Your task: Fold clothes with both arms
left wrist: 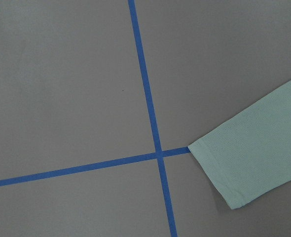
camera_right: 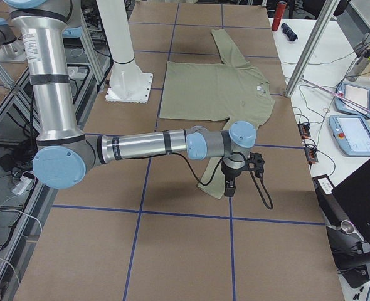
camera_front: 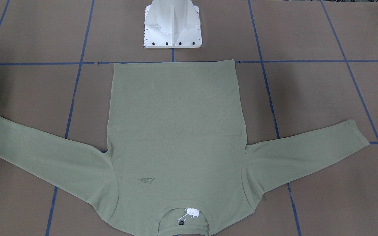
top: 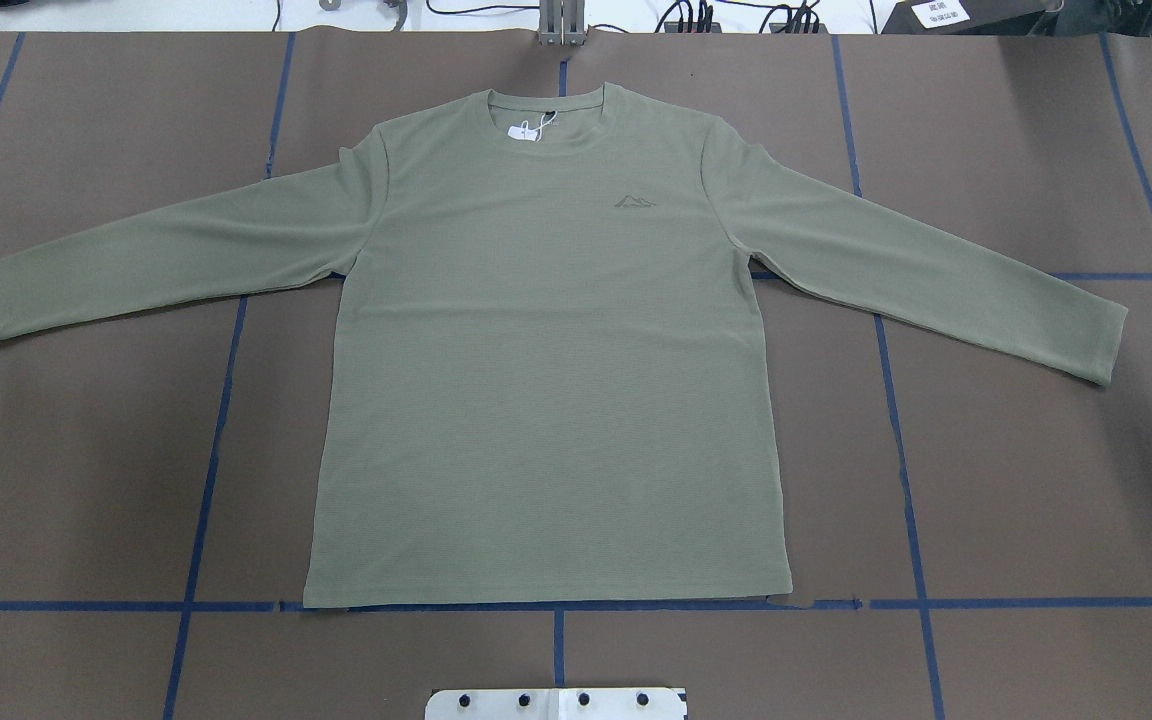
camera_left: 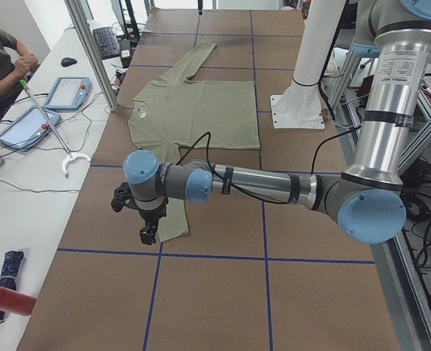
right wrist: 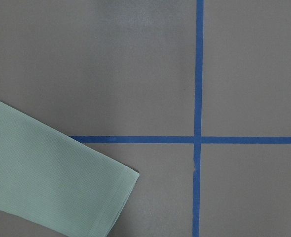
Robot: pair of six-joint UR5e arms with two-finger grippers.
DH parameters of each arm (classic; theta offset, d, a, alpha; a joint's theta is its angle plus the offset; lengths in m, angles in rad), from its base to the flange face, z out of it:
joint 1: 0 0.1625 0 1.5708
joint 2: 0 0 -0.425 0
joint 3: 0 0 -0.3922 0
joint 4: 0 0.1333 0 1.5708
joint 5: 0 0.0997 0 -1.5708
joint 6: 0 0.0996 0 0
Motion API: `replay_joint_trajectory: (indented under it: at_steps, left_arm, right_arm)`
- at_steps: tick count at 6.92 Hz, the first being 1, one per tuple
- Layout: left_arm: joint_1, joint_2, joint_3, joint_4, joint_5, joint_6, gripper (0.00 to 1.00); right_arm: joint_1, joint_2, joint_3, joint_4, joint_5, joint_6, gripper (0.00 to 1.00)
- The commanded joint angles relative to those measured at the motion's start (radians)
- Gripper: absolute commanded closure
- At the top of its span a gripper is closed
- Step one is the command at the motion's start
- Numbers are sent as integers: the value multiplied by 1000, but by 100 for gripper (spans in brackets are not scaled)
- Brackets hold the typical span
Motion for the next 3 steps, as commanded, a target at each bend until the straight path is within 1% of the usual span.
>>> replay_joint_trajectory:
  at_steps: [1,3]
  left_arm:
    - [-2,-1,-35,3,-17,-2,0]
    - [0,0,-48,5,-15,-4,0]
  right_arm:
    - [1,-7,1,3,2,5,0]
    - [-1,-7,-2,3,0,10,0]
